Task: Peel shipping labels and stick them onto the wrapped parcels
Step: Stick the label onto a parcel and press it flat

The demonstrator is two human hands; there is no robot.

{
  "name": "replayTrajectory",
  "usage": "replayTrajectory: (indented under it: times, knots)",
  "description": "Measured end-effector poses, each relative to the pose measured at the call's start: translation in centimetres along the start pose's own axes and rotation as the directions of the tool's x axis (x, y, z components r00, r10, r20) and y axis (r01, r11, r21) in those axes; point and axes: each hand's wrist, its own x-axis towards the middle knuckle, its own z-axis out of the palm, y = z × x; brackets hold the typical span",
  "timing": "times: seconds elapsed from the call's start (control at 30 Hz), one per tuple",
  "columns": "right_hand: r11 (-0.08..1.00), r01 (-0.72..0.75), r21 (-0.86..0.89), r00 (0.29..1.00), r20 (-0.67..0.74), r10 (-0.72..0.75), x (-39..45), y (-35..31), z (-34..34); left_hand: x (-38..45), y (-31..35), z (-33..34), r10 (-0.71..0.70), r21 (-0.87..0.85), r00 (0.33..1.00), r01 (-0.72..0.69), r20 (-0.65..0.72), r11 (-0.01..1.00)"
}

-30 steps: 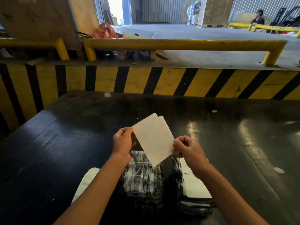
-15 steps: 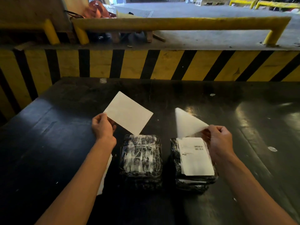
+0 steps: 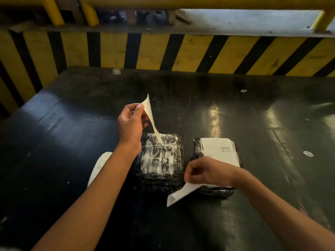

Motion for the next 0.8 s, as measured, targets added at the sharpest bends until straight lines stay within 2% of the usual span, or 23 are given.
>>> replayTrajectory:
  times: [0.1,0.2,0.3,0.37,0.43,0.5,0.53,0.67,0.8]
  knots:
    - [0.987,-0.015,-0.158,0.997,0.066,0.026,0.5,0.5,2.1,-0.6,-0.4,0.1,-0.017,-0.006,1.000,0.017,0.006,1.000]
    - [0.982,-0.017,-0.187,0.997,0.075,0.031,0.6,1.0,3.0,-1.1,-0.8,0.2,-0.028,0.005,0.999,0.028,0.017,1.000]
    - [0.991,-0.017,-0.130,1.000,-0.005,0.017,0.6,1.2,2.5,-1.4,-1.2,0.4,-0.037,0.016,0.999,0.036,0.025,0.999]
    - [0.999,0.009,-0.037,0.989,-0.146,-0.014,0.7,0.7,1.6,-1.6,-1.2,0.7,-0.044,0.003,0.999,0.044,0.031,0.999]
    - [0.991,0.106,0.081,0.926,-0.371,-0.069,0.6,-0.6,0.7,-1.9,-1.1,1.2,-0.049,-0.011,0.998,0.050,0.030,0.999]
    - [0.962,0.234,0.141,0.806,-0.581,-0.112,0.8,-2.3,0.0,-2.2,-1.0,1.9,-0.054,-0.030,0.998,0.054,0.021,0.998]
    - [0.953,0.276,0.127,0.754,-0.644,-0.133,0.9,-3.1,-0.2,-2.3,-1.0,2.2,-0.058,-0.041,0.998,0.059,0.015,0.997]
    - [0.965,0.257,-0.060,0.640,-0.737,-0.216,2.0,-4.9,0.0,-2.7,-0.6,3.4,-0.081,-0.062,0.996,0.083,0.023,0.995]
    - [0.973,0.195,-0.123,0.598,-0.771,-0.217,3.0,-5.2,0.1,-2.9,-0.3,3.7,-0.106,-0.082,0.993,0.111,0.060,0.990]
